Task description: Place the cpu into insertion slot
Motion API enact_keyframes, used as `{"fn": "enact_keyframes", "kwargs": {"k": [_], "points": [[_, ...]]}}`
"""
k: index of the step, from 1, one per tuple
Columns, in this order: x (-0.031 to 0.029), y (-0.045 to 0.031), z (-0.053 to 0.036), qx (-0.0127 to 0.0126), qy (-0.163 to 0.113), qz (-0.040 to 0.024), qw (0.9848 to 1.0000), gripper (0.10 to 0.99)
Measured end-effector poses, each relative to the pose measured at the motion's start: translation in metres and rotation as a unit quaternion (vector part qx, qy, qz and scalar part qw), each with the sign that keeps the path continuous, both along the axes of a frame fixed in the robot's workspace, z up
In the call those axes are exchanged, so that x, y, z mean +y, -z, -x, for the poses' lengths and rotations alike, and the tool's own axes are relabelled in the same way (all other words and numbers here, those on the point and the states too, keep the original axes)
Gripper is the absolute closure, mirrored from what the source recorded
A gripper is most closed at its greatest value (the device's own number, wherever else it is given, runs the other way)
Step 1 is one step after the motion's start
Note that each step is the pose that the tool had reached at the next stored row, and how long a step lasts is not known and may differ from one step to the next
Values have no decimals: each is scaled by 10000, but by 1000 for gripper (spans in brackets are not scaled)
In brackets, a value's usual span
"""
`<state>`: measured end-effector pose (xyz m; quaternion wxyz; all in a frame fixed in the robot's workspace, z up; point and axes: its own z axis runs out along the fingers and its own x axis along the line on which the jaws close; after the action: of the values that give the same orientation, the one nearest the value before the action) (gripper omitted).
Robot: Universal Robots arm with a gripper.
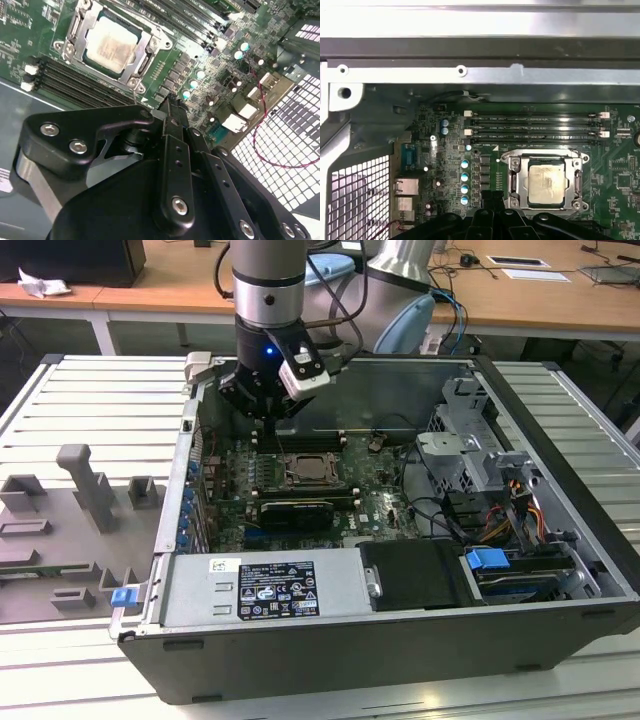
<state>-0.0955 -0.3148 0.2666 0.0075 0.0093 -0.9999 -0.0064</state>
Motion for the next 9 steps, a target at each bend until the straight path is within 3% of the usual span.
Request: {"fn": "enact_keyframes", "kwargs": {"k": [9], "points": [[56, 15, 68, 0, -48, 1, 10000, 980]]}}
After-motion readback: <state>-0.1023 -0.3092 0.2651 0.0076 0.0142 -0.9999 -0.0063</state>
